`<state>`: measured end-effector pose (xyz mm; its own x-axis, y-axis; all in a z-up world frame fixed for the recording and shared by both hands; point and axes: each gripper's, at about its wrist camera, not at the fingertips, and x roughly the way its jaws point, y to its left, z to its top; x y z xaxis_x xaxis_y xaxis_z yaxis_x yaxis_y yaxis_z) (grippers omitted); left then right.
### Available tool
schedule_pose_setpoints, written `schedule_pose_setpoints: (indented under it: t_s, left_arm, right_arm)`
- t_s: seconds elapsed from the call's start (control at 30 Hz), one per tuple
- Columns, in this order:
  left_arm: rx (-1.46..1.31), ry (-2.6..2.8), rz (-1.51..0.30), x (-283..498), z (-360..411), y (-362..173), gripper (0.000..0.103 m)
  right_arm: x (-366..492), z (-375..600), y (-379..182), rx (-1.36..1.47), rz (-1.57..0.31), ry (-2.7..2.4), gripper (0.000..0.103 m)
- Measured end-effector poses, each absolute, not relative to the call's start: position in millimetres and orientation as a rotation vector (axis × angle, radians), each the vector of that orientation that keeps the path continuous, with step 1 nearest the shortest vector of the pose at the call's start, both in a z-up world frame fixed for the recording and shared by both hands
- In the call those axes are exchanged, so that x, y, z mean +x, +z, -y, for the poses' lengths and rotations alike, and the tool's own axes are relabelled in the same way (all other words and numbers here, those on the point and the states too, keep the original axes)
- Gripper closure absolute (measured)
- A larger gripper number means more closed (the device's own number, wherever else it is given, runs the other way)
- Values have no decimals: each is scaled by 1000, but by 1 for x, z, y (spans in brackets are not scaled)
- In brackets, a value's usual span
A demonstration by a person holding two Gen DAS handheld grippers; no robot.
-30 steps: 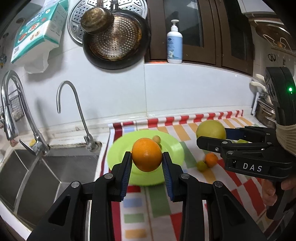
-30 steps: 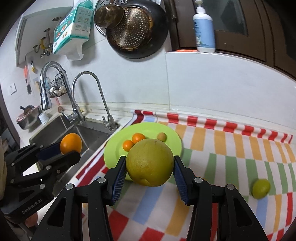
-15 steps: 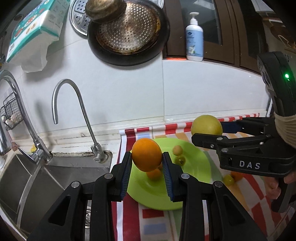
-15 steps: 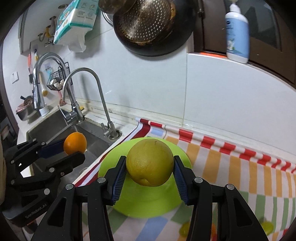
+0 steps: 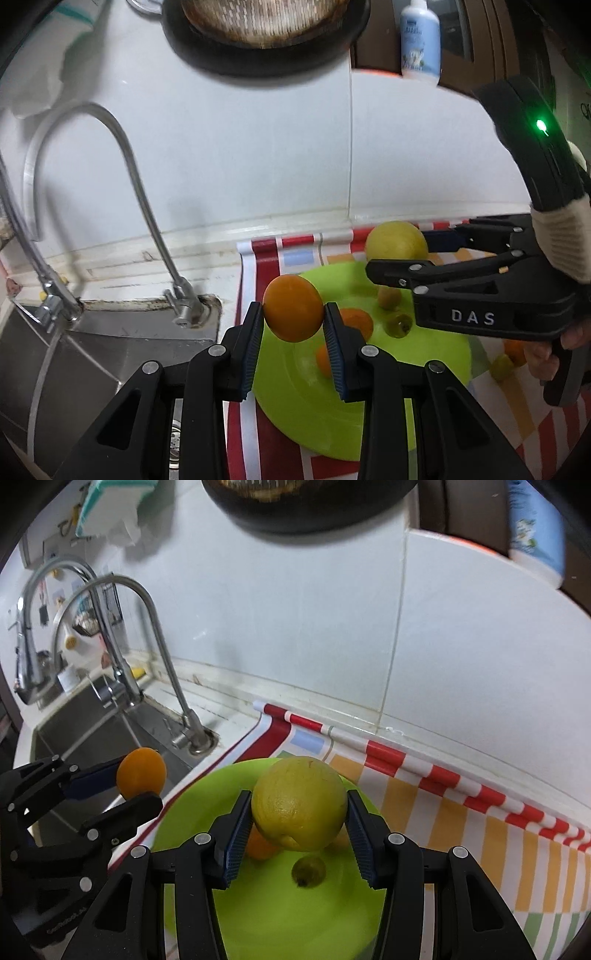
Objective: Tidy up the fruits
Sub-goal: 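Carry the orange and pomelo over the green plate and open both tools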
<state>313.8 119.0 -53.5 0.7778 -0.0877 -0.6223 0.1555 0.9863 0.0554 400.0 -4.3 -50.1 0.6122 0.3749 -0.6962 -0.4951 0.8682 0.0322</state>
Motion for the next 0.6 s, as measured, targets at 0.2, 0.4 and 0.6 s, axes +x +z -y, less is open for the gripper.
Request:
schedule_pose_setpoints:
  t_s: [0.2,0.4,0.6]
  left_arm:
    - [119,-174,-738,338,-119,-77,70]
    - [120,-187,-779,353,-118,-91,70]
    - [94,-197,-793,356,-117,-95,64]
  right_arm:
    - [424,-10,-70,-217,-844,501,53]
    - [438,-18,-78,-251,-863,490,53]
    - [440,-17,-84,-243,-879,498,53]
